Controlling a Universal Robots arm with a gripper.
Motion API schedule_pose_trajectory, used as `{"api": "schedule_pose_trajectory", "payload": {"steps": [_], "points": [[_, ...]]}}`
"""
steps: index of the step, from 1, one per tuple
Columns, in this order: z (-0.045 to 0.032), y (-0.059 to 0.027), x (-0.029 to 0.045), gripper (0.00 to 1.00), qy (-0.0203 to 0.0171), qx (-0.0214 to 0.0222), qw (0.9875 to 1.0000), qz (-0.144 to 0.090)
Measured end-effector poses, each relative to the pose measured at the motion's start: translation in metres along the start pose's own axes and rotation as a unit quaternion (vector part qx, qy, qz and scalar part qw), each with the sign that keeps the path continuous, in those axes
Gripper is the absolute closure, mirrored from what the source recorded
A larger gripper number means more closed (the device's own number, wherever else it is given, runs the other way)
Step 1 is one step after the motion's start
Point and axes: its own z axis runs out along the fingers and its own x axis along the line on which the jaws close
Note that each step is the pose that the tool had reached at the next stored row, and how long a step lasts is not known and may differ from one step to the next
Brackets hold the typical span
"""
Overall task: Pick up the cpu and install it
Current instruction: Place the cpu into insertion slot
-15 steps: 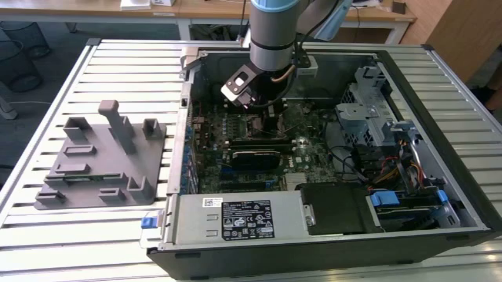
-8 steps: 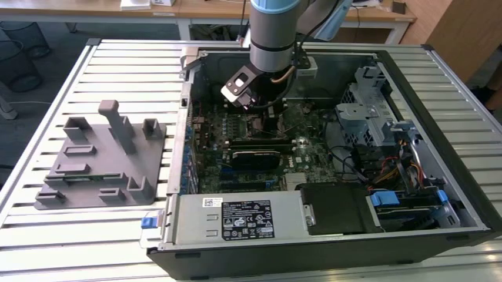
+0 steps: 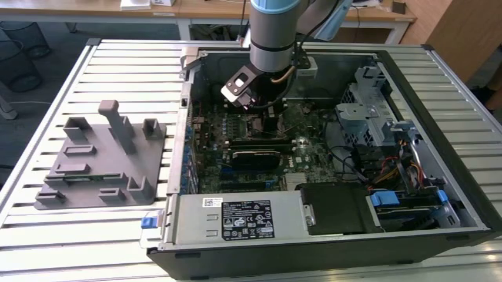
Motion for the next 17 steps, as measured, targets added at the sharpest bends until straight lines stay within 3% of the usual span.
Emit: {"api": "schedule_pose_trajectory", "payload": {"steps": [1,12,14,16,17], "points": [[0.0,0.0,0.0,0.39,0.0,0.0,1.0,0.0],[-0.0054,0.0002,-0.0001,0.39,0.0,0.0,1.0,0.0],[-0.0077,0.0003,-0.0001,0.4,0.0,0.0,1.0,0.0],[-0.0093,0.0003,-0.0002,0.53,0.0,0.0,1.0,0.0],[-0.0098,0.0003,-0.0001,0.53,0.0,0.0001,1.0,0.0]]}}
